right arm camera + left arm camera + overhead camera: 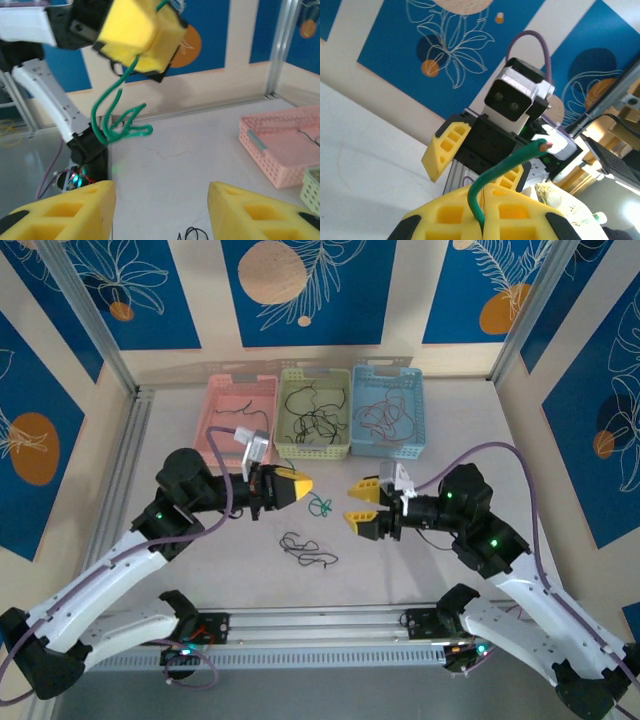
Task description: Untangle the cables
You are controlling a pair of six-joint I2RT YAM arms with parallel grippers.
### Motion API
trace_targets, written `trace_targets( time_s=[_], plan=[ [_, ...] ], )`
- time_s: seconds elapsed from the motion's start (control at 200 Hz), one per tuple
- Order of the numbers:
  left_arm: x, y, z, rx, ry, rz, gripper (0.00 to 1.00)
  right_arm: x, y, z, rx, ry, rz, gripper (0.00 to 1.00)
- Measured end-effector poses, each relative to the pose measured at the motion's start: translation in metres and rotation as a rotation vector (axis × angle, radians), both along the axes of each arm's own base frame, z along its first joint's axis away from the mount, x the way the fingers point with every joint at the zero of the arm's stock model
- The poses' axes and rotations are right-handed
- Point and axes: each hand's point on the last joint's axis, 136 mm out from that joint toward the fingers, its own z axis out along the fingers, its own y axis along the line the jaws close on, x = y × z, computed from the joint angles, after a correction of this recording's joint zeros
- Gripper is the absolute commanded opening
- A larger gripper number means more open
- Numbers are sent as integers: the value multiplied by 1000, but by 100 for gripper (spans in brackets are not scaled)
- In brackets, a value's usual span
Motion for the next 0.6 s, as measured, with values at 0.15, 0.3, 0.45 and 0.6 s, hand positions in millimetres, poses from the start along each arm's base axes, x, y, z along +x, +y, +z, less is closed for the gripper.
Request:
trace_targets(
  time_s=[0.15, 0.3, 0.45, 0.6],
  plan=[
    [-7, 2, 7, -5, -17, -26, 0, -24, 9, 0, -16, -110, 101, 53],
    [-5, -1, -1, 22, 12, -34, 0, -30, 25, -10, -70, -209, 137, 50],
    [-3, -4, -14, 58, 52, -40, 0, -22, 35, -20, -128, -278, 119, 47],
    [-3, -4, -17, 71, 62, -40, 0, -14, 36, -18, -150, -350, 82, 47]
  ],
)
